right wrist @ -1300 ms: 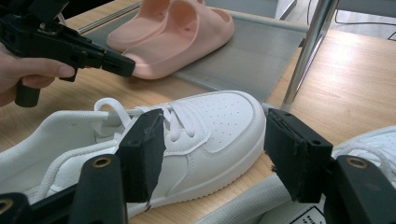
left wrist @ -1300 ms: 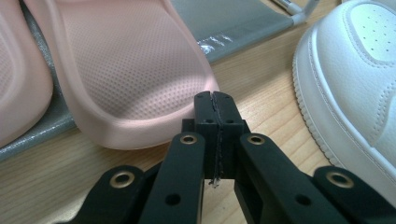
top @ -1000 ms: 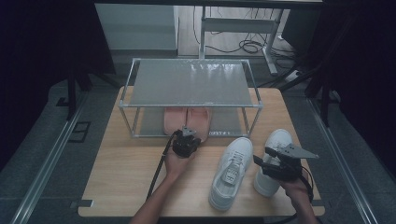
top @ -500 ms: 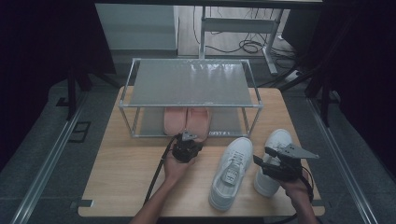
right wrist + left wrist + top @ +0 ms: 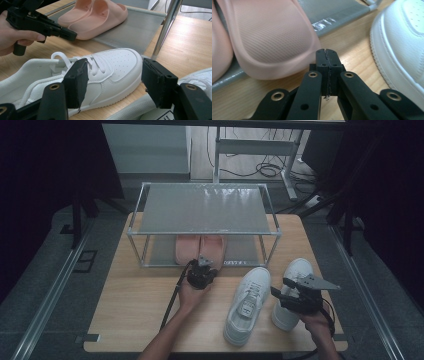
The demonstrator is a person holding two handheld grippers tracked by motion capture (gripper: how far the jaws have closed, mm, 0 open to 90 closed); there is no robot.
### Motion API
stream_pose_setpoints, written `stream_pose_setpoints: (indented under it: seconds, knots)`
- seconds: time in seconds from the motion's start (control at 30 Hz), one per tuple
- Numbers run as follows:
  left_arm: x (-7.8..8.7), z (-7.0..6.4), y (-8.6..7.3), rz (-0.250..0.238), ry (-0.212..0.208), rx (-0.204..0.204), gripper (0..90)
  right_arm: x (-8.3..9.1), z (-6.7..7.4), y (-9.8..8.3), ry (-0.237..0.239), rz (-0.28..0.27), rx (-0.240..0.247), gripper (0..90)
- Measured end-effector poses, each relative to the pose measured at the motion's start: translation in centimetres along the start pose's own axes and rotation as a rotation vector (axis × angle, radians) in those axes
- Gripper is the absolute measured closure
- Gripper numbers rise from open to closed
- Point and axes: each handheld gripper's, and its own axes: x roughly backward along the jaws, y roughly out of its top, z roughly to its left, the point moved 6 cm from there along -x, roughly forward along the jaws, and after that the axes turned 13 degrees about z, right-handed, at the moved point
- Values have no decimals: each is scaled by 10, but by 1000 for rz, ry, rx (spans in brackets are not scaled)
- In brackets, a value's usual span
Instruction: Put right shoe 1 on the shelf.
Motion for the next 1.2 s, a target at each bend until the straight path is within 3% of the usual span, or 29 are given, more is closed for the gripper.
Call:
stream_pose_setpoints:
  seconds: [0.5, 0.8, 1.2]
  knots:
    - [-12, 15, 16, -2, 2, 23, 900, -4, 4, 0, 8, 9, 10, 387]
    - [-20, 21, 21, -27, -8, 65, 900, -3, 3, 0, 7, 7, 8, 387]
    - [-15, 22, 19, -17, 1, 59, 900, -3, 3, 0, 7, 7, 6, 387]
